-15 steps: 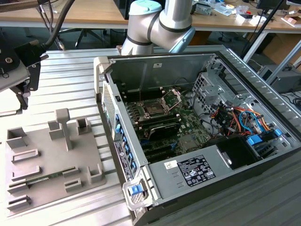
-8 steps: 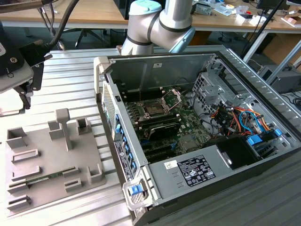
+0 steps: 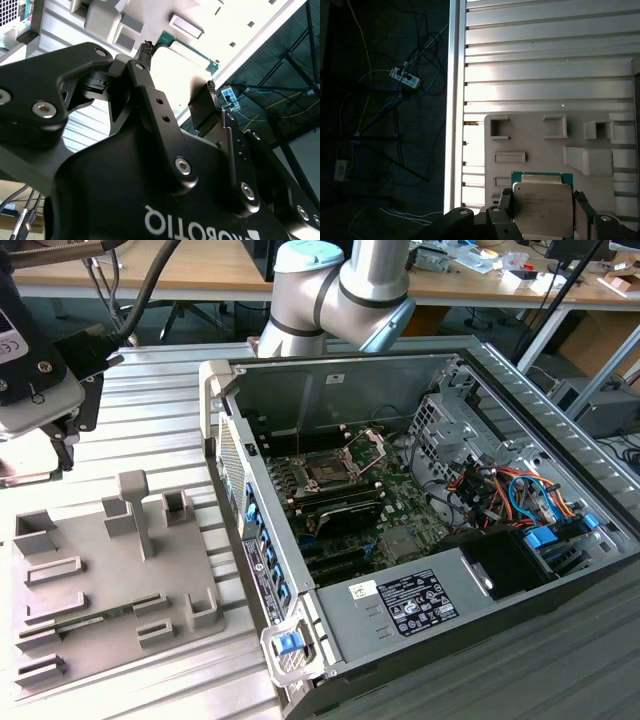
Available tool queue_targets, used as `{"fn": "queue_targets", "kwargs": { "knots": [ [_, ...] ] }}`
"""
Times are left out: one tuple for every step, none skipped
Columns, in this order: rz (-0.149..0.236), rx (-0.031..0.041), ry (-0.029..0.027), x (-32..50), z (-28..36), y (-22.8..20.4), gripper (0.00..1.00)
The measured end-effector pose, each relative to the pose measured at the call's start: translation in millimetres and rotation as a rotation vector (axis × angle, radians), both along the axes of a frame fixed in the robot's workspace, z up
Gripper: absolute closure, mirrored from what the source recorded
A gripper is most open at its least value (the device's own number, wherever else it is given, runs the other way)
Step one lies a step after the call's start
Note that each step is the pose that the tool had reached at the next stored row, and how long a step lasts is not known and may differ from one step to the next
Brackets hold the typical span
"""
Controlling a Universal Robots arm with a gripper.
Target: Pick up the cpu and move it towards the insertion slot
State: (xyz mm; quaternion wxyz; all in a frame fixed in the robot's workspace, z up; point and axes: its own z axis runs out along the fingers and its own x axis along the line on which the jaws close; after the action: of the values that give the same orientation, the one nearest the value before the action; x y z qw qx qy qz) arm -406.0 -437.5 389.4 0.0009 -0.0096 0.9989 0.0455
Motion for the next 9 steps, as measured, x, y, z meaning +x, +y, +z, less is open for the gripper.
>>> {"fn": "queue_targets", "kwargs": {
  "knots": [
    [0.000, 0.0000, 0.0000, 0.6, 0.0, 0.0, 0.45],
    [0.000, 0.0001, 0.0000, 1.3, 0.0, 0.0, 0.45],
    [0.000, 0.0001, -0.0001, 2.1, -0.1, 0.0, 0.45],
    [0.000, 0.0000, 0.0000, 2.9, 0.0, 0.0, 0.45],
    [0.000, 0.0000, 0.0000, 3.3, 0.0, 0.0, 0.45],
    [0.000, 0.0001, 0.0000, 4.1, 0.0, 0.0, 0.45],
    [0.000, 0.0000, 0.0000, 4.5, 0.0, 0.0, 0.45],
    [0.000, 0.0000, 0.0000, 5.0, 0.0, 0.0, 0.45],
    [0.000, 0.0000, 0.0000, 5.6, 0.0, 0.0, 0.45]
  ]
}}
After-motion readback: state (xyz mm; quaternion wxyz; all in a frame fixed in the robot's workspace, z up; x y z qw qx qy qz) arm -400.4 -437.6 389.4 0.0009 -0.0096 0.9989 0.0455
